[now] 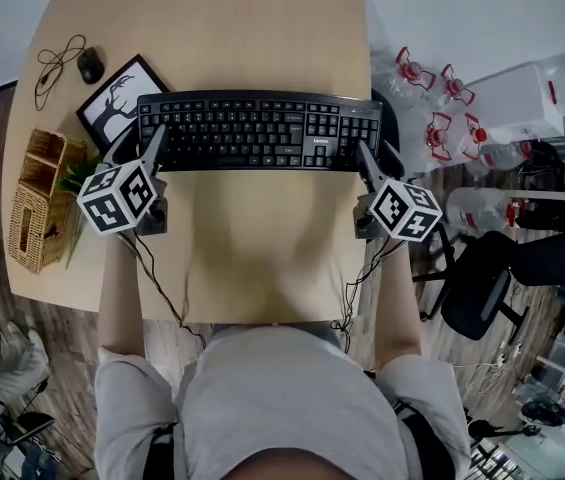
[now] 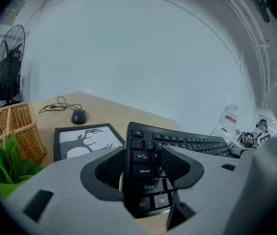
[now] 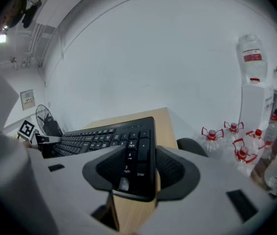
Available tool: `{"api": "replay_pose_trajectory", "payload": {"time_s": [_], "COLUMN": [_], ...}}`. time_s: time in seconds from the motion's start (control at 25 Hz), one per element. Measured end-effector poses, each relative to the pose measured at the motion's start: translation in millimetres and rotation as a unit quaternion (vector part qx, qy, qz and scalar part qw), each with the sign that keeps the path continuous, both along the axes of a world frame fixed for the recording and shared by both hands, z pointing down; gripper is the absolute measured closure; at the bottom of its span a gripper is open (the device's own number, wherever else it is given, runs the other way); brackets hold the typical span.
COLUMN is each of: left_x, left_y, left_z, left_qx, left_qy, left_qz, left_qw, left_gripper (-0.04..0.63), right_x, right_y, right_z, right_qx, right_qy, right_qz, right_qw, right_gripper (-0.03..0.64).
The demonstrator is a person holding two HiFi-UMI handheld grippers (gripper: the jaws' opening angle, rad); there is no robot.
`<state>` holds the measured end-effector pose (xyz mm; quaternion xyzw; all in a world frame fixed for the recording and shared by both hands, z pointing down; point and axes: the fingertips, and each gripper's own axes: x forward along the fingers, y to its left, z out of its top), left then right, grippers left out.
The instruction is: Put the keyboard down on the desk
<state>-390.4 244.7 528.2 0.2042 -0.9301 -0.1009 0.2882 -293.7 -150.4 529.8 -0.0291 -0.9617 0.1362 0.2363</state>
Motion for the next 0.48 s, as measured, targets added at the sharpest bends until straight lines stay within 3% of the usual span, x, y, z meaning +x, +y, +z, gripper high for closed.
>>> {"api": "replay_pose_trajectory", "payload": {"time_s": [0.48], "left_x": [2], "left_y": [0], "left_z": [59], "left_qx": [-0.019], "left_qy": [0.059], "left_qz": [0.008], "left_qw": [0.998], "left_gripper": [0.362], "right_x": [10], "right_y": [1], "right_z": [58], "right_qx": [-0.01], "right_qy": [0.065], "right_qz": [0.009], "right_qw": [0.998], "right_gripper": [0.433]}}
